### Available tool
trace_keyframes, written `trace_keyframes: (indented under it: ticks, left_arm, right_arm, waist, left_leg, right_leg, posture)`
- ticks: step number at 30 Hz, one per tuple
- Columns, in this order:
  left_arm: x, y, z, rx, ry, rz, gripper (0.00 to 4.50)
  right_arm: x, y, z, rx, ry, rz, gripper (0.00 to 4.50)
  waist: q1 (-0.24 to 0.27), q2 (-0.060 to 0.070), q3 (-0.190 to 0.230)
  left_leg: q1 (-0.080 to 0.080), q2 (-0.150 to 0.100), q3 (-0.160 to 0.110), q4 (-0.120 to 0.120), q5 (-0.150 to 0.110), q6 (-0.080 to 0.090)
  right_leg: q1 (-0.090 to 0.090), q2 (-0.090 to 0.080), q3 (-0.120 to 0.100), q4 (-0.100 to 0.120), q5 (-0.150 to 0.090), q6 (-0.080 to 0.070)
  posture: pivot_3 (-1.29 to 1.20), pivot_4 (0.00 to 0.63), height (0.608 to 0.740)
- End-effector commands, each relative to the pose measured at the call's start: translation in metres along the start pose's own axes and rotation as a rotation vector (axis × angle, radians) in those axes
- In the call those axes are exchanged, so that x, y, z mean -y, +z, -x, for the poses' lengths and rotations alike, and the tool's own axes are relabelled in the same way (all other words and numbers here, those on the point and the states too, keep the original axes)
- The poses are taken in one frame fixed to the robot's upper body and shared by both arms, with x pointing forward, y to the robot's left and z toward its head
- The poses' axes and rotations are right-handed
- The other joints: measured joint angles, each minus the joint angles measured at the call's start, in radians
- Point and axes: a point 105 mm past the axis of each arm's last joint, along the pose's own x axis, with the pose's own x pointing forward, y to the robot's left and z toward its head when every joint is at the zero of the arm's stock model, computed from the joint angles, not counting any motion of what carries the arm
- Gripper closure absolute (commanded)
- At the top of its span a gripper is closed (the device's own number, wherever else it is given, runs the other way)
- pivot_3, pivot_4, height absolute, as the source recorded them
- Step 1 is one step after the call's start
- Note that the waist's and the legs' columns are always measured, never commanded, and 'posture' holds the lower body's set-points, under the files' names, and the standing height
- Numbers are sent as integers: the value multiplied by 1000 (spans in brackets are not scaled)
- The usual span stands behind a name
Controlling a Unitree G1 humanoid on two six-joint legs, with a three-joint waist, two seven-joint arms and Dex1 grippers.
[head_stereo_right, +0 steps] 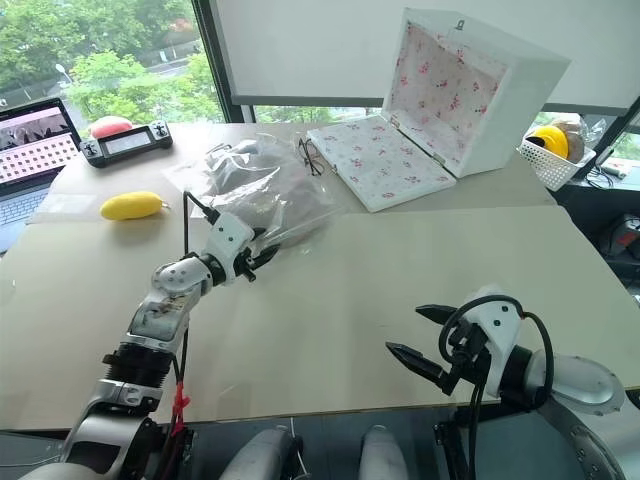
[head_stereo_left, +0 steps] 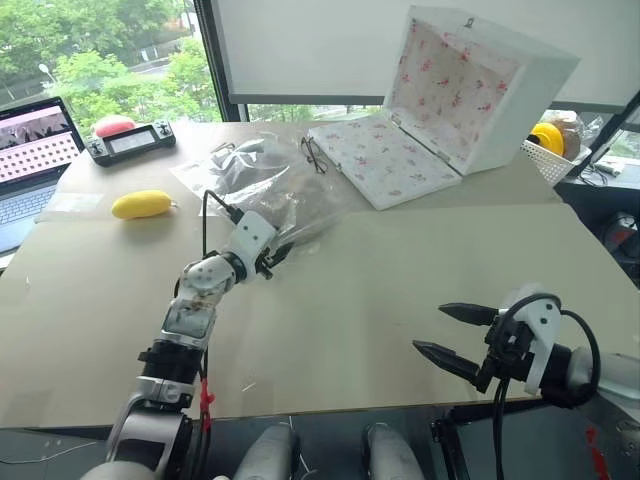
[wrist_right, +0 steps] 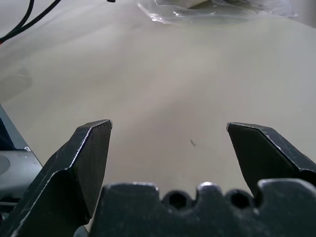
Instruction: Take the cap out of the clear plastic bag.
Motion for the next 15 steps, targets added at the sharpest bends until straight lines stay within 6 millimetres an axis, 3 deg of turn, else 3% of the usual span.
trace_keyframes:
  ticks: [1, 12, 15]
  left_arm:
    - [15, 6, 12, 59, -176, -47, 2250]
    - [0, -19, 36, -66, -351, -65, 2250]
    - [-22, -26, 36, -121, -278, -84, 2250]
  right_arm:
    - [-1, 9, 2, 33, -2, 39, 0]
    - [-1, 7, 2, 30, -1, 34, 0]
    - [-1, 7, 2, 29, 0, 32, 0]
  waist:
    - [0, 0, 0]
    - [2, 0, 0]
    - [2, 0, 0]
  left_leg:
    - [0, 0, 0, 0, 0, 0]
    - [-1, 1, 0, 0, 0, 0]
    - [-1, 1, 0, 0, 0, 0]
  right_leg:
    - [0, 0, 0, 0, 0, 0]
    - [-1, 0, -1, 0, 0, -1]
    - [-1, 0, -1, 0, 0, -1]
  posture:
    - [0, 150, 740]
    - [0, 150, 740]
    - [0, 150, 740]
